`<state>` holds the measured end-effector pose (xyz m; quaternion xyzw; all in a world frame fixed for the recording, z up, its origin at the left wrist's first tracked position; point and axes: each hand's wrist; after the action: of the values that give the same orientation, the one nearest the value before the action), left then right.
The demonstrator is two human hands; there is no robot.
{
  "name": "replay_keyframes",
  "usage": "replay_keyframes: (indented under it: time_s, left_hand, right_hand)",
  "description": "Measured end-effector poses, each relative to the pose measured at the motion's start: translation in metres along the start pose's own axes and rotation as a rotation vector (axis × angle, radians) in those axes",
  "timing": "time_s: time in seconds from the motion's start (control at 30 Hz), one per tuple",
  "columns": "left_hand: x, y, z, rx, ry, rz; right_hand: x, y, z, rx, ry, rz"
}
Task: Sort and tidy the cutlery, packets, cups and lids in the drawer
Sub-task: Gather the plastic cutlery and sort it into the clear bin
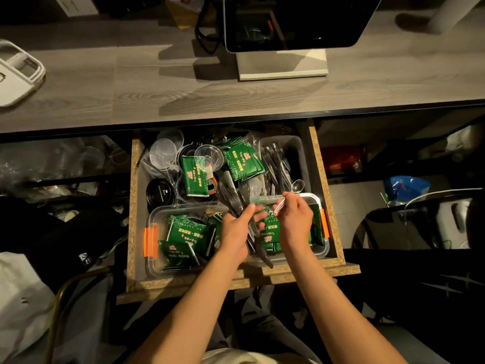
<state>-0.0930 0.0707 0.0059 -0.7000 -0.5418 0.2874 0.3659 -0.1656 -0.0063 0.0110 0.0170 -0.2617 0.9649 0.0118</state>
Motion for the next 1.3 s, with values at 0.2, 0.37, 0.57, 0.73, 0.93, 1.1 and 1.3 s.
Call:
replay_keyframes:
  time_s: [0.2, 0.37, 0.57, 0.73, 0.93, 1.1, 1.3]
  left_hand:
    - [-0.037, 0.007, -0.004, 0.008, 0.15, -0.12]
    - [-0.078, 0.01, -0.02, 0.006, 0.089, -0.074]
    - [-0.126, 0.022, -0.039, 0.0, 0.005, -0.046]
    - [-0.144, 0.018, -0.043, 0.031, -0.078, -0.011]
    - [-0.16, 0.022, -0.044, -0.001, -0.059, -0.036]
    - [-0.169, 0.038, -0.057, -0.071, -0.261, -0.043]
    - [-0.186, 0.025, -0.056, -0.128, -0.353, 0.064]
  right_hand:
    - [0.003, 0.015, 0.0, 0.0, -0.169, 0.065]
    - [0.002, 0.05, 0.014, -0.011, -0.261, 0.137]
    - [-0.007, 0.086, 0.046, 0.272, -0.455, 0.24]
    - [-0.008, 0.094, 0.056, 0.467, -0.597, 0.211]
    - [0.0, 0.105, 0.06, 0.435, -0.555, 0.24]
    - [0.02, 0.115, 0.067, 0.147, -0.216, 0.096]
    - [0.002, 0.118, 0.069, -0.458, 0.3, -0.012]
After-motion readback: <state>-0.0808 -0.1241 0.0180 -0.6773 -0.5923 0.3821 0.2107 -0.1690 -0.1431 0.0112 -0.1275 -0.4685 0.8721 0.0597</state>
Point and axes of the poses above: each hand's wrist, its own y-axis towards the middle knuckle, its own x-axis out of the back of the hand, z = x × y, and after that the axes turned 13 degrees about -z, right-handed
